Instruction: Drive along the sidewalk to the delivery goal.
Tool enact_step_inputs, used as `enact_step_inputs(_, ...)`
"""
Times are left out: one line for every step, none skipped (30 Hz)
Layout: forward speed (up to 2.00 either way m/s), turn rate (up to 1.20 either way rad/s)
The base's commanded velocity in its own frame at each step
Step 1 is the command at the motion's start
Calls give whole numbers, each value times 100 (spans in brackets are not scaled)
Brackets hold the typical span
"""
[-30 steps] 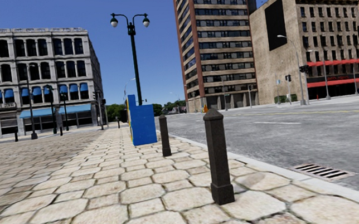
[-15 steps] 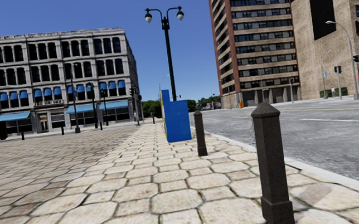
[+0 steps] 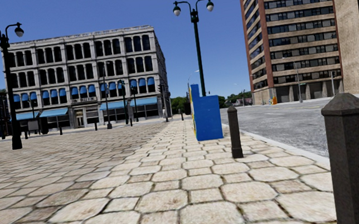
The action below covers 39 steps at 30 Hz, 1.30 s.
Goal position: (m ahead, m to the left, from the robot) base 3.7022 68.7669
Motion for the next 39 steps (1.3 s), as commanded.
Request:
enact_step_inputs(78, 17)
enact_step_inputs(78, 17)
enact_step_inputs(78, 17)
enact_step_inputs(78, 17)
enact_step_inputs(78, 17)
enact_step_inputs(78, 17)
enact_step_inputs(78, 17)
enact_step_inputs(78, 17)
enact_step_inputs(78, 17)
enact_step_inputs(78, 17)
enact_step_inputs(78, 17)
enact_step_inputs(78, 17)
enact_step_inputs(78, 19)
enact_step_inputs(78, 19)
enact_step_inputs(78, 20)
enact_step_inputs(78, 20)
enact_step_inputs(78, 20)
enact_step_inputs(78, 21)
enact_step_inputs(78, 21)
enact_step_inputs(78, 21)
enact_step_inputs(78, 22)
enact_step_inputs(79, 23)
enact_step_inputs(79, 23)
enact_step_inputs(79, 23)
enact_step_inputs(79, 23)
enact_step_inputs(79, 24)
enact_step_inputs(79, 24)
enact_step_inputs(79, 25)
enact_step_inputs(79, 25)
enact_step_inputs(79, 25)
enact_step_inputs(79, 25)
enact_step_inputs(79, 25)
enact_step_inputs(79, 26)
enact_step_inputs(79, 26)
enact_step_inputs(80, 26)
enact_step_inputs(81, 26)
enact_step_inputs(82, 26)
enact_step_inputs(83, 26)
enact_step_inputs(84, 26)
